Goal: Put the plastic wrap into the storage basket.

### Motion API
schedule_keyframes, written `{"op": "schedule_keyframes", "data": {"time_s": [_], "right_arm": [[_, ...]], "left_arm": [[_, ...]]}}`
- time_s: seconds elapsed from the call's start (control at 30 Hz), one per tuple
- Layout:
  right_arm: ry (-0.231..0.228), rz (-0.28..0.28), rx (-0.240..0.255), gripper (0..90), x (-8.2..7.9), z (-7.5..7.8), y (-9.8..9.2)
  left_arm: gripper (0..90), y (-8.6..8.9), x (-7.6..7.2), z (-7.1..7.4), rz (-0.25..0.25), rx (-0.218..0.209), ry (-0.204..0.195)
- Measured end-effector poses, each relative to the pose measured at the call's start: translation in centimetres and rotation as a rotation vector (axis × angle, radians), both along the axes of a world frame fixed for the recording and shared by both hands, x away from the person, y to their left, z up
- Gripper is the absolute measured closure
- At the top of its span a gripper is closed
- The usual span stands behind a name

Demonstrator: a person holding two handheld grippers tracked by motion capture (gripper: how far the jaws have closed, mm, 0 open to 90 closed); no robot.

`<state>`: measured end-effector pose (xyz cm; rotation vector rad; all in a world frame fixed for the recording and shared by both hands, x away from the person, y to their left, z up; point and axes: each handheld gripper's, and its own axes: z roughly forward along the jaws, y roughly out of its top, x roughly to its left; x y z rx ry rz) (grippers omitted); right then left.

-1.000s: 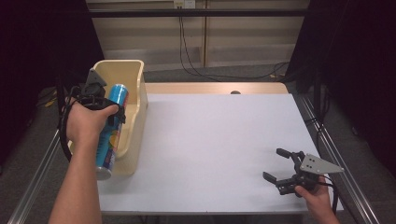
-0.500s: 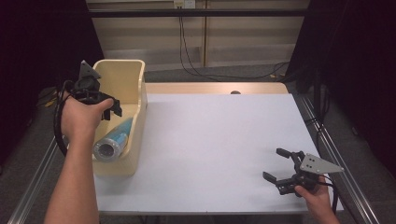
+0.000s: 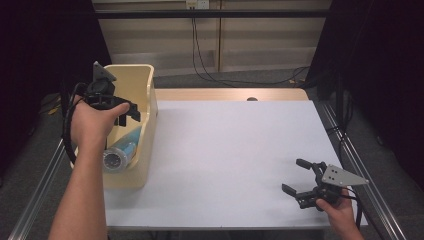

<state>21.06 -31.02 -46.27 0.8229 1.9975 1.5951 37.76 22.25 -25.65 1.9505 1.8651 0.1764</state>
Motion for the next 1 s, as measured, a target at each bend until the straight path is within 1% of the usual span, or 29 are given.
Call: {"op": "schedule_keyframes", "data": {"time_s": [0.03,0.1,0.17,0.23,0.4,0.67,0.8,0.87,1.0], "right_arm": [[0.002,0.001,-0.001,1.3,0.0,0.0,0.0],[0.002,0.004,-0.009,1.3,-0.1,0.0,-0.1],[0.001,0.004,-0.003,1.3,-0.2,0.0,-0.1],[-0.002,0.002,-0.004,1.4,-0.2,0.1,-0.2],[0.002,-0.001,-0.003,1.4,-0.2,0.1,-0.3],[0.000,0.001,-0.005,1.4,-0.2,0.0,-0.3],[-0.003,0.000,-0.003,1.4,-0.2,0.1,-0.3],[-0.004,0.001,-0.003,1.4,-0.2,0.1,-0.3],[-0.003,0.000,-0.005,1.4,-0.2,0.1,-0.3]], "left_arm": [[30.1,-0.2,0.0,0.0,-0.011,0.001,0.001],[28.5,-0.6,0.0,-0.2,-0.004,0.008,-0.017],[28.0,-0.9,0.1,-0.4,-0.012,-0.004,-0.011],[27.3,-1.3,0.2,-0.5,-0.016,-0.008,-0.008],[23.9,-2.2,0.4,-0.9,-0.047,-0.022,-0.009],[20.0,-4.6,0.6,-1.3,-0.119,-0.024,-0.004],[18.9,-5.8,0.7,-1.4,-0.156,-0.024,-0.018],[18.4,-6.4,0.7,-1.4,-0.164,-0.029,-0.022],[18.1,-7.5,0.6,-1.7,-0.199,-0.031,-0.025]]}}
